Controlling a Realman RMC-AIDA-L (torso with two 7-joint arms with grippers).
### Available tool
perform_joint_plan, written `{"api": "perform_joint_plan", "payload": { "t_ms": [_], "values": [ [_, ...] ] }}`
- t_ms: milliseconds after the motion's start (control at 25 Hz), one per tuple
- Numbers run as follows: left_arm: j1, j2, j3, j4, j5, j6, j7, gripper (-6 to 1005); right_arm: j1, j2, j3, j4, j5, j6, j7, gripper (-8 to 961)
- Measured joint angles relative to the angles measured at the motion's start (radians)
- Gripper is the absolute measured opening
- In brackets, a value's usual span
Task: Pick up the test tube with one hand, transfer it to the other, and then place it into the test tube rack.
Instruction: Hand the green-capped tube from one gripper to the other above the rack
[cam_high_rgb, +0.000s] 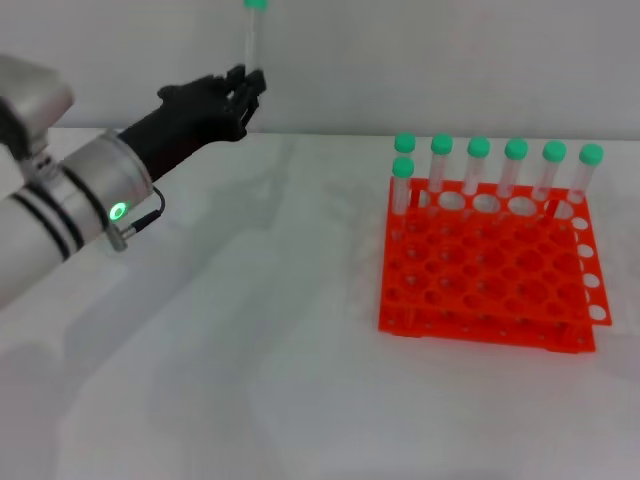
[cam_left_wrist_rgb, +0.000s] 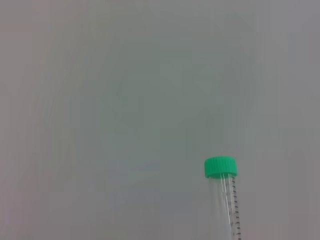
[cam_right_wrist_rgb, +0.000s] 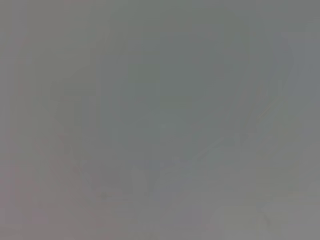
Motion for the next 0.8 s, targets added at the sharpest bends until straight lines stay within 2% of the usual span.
{"api": "perform_joint_plan", "payload": {
  "t_ms": [80,160,280,400,520,560,600,680,800],
  "values": [
    [0.005,0.001,0.0,-0.074,-0.105,0.146,0.122,188,-0.01,-0.003,-0.029,-0.031,-0.018,0.008,0.077,825],
    [0.005,0.002,0.003,-0.119,-0.134,0.24,0.17,188,-0.025,-0.003,-0.081,-0.077,-0.039,0.042,0.179,825],
    [0.001,0.002,0.058,-0.14,-0.129,0.298,0.18,188,-0.055,-0.005,-0.185,-0.156,-0.048,0.123,0.308,825],
    [-0.009,0.0,0.166,-0.138,-0.131,0.323,0.196,188,-0.082,-0.012,-0.306,-0.241,-0.048,0.204,0.413,825],
    [-0.03,-0.004,0.258,-0.145,-0.15,0.323,0.228,188,-0.094,-0.043,-0.445,-0.287,-0.049,0.301,0.5,825],
    [-0.045,-0.008,0.298,-0.154,-0.168,0.321,0.245,188,-0.093,-0.067,-0.522,-0.291,-0.049,0.374,0.533,825],
    [-0.045,-0.008,0.298,-0.154,-0.168,0.321,0.245,188,-0.093,-0.067,-0.522,-0.291,-0.049,0.374,0.533,825],
    [-0.068,-0.012,0.364,-0.17,-0.208,0.319,0.268,188,-0.083,-0.092,-0.613,-0.301,-0.049,0.461,0.576,824],
    [-0.09,-0.016,0.472,-0.181,-0.293,0.313,0.312,188,-0.073,-0.099,-0.672,-0.319,-0.049,0.495,0.613,824]
  ]
}}
